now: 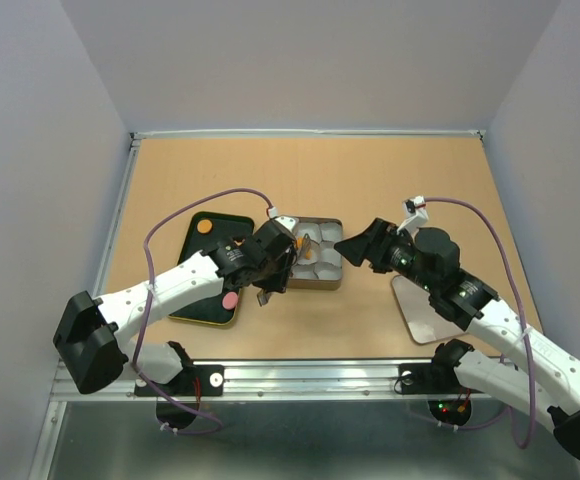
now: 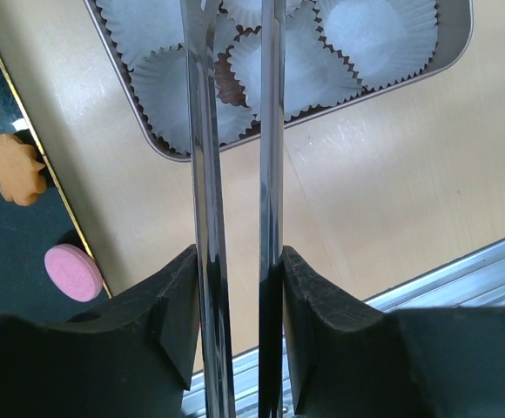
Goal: Pack the cookies
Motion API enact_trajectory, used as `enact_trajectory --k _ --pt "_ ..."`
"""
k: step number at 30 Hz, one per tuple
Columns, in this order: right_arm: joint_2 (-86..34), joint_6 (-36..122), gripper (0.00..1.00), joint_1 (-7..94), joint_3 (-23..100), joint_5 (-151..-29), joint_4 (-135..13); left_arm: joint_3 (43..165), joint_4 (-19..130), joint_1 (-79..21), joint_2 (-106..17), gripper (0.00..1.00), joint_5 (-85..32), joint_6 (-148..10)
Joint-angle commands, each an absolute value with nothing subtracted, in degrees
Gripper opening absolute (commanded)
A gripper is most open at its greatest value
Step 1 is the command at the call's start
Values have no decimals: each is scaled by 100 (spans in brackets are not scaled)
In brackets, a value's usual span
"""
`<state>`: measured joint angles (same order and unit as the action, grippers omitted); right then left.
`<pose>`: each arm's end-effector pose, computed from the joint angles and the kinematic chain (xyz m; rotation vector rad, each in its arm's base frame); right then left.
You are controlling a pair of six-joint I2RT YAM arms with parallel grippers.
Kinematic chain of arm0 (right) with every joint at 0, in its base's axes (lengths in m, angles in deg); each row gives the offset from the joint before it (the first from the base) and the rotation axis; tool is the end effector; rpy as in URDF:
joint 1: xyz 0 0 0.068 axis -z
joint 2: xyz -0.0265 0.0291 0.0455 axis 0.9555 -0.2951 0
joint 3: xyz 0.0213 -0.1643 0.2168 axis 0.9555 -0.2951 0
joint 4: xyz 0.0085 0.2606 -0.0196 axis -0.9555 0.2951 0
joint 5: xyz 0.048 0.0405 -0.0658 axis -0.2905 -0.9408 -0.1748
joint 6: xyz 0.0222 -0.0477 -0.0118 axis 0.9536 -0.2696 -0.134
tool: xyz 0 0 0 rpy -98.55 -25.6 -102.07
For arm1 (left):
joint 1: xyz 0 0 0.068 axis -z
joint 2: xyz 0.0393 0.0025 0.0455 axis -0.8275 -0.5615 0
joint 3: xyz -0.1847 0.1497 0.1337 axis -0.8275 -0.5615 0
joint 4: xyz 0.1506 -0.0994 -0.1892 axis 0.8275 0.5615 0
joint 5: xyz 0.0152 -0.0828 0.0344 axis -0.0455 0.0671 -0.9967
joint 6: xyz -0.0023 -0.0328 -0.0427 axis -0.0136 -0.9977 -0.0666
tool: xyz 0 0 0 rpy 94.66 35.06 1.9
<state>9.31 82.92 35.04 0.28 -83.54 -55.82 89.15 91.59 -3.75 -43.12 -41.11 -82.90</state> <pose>0.1525 0.1192 0.2982 0.1376 1.9540 1.0386 0.1673 -0.2085 0.2713 0.5283 2.4398 -0.4587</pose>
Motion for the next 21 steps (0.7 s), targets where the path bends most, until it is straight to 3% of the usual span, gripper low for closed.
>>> enact_trajectory --k 1,9,21 --pt "1020 8311 97 3540 -103 -8244 -5731 9237 9267 -320 -4076 48 -4188 -8256" --pt "932 8320 96 3540 -138 -8244 -5740 9704 9785 -320 -3531 52 -4364 -8317" --pt "923 8338 96 3531 -182 -8244 -5740 9591 10718 -811 -3443 57 -5647 -8959"
